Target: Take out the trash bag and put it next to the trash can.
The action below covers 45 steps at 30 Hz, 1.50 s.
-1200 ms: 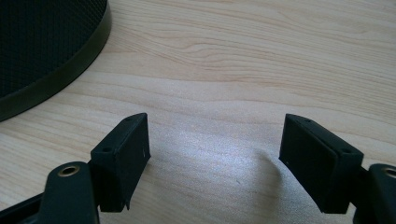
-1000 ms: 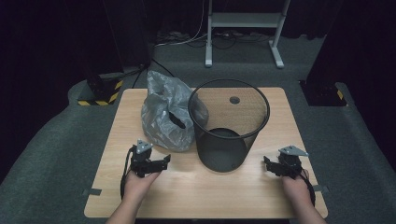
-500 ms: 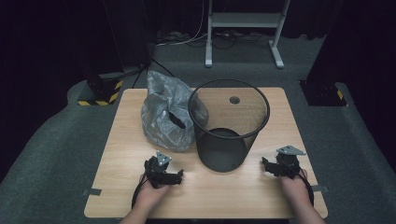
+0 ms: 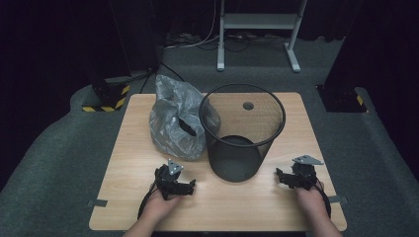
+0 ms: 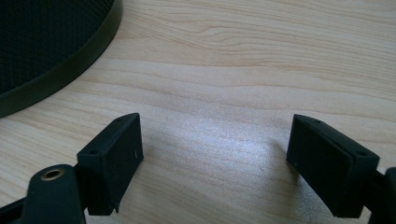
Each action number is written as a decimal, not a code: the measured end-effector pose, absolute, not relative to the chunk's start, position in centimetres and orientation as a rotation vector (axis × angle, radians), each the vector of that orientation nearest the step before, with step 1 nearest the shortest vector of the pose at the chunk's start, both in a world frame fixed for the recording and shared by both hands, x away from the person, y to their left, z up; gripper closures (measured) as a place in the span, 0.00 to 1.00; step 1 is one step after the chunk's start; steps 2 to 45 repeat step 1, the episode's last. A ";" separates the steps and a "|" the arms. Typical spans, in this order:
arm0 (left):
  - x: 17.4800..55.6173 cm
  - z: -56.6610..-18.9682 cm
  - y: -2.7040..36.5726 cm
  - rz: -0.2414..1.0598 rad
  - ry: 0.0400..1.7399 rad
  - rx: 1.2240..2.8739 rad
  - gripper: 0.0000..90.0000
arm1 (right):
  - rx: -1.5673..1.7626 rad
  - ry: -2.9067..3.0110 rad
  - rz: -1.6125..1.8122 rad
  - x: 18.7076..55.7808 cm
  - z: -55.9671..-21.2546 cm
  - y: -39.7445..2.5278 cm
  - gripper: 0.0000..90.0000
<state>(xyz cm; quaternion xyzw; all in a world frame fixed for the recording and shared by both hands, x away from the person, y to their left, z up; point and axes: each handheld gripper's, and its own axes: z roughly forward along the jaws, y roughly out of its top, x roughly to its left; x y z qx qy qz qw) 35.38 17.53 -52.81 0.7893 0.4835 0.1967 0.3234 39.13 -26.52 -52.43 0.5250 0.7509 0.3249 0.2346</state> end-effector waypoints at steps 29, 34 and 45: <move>35.4 -52.8 17.6 0.515 1.261 2.075 0.00 | 1.441 2.061 0.892 39.1 -52.4 -26.5 0.19; 35.4 -52.8 17.6 0.515 1.261 2.075 0.00 | 1.441 2.061 0.892 39.1 -52.4 -26.5 0.19; 35.4 -52.8 17.6 0.515 1.261 2.075 0.00 | 1.441 2.061 0.892 39.1 -52.4 -26.5 0.19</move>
